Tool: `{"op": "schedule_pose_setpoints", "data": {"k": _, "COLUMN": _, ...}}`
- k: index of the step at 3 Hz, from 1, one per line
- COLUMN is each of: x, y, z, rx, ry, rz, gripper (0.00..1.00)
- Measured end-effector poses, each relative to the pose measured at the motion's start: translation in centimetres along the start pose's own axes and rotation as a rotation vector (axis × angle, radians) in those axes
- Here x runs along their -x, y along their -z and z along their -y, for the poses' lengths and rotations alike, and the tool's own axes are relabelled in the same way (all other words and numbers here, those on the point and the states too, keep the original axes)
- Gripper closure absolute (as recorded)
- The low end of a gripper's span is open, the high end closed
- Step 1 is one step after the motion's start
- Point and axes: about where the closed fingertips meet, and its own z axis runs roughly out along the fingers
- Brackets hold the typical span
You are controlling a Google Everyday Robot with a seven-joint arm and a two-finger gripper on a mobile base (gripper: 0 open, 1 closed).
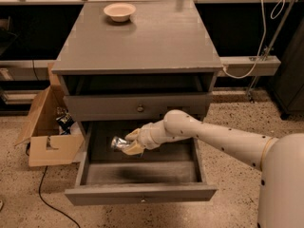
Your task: Pick redbull can from middle drawer and place on counter
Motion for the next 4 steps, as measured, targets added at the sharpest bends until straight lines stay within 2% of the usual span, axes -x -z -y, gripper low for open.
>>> {"op": "schedule_pose_setpoints", "data": {"k": 1, "x": 5.1, "y": 4.8, "z": 0.8, "rx": 0.012, "ry": 0.105, "rz": 0.043, "gripper": 1.00}}
{"op": "schedule_pose_setpoints", "data": {"k": 2, "x": 10.0, "y": 10.0, "z": 0.6, "rx": 0.021, "ry": 0.218, "rz": 0.040, "gripper": 1.00}}
{"op": "schedule_pose_setpoints", "data": {"k": 3, "x": 17.1, "y": 17.3, "z": 0.3, "rx": -0.011, "ry": 0.338, "rz": -0.008, "gripper": 1.00}}
{"op": "schedule_pose_setpoints", "data": {"k": 4, "x": 22.7, "y": 21.5, "z": -0.1, "rx": -0.029, "ry": 0.419, "rz": -0.067, "gripper": 1.00}}
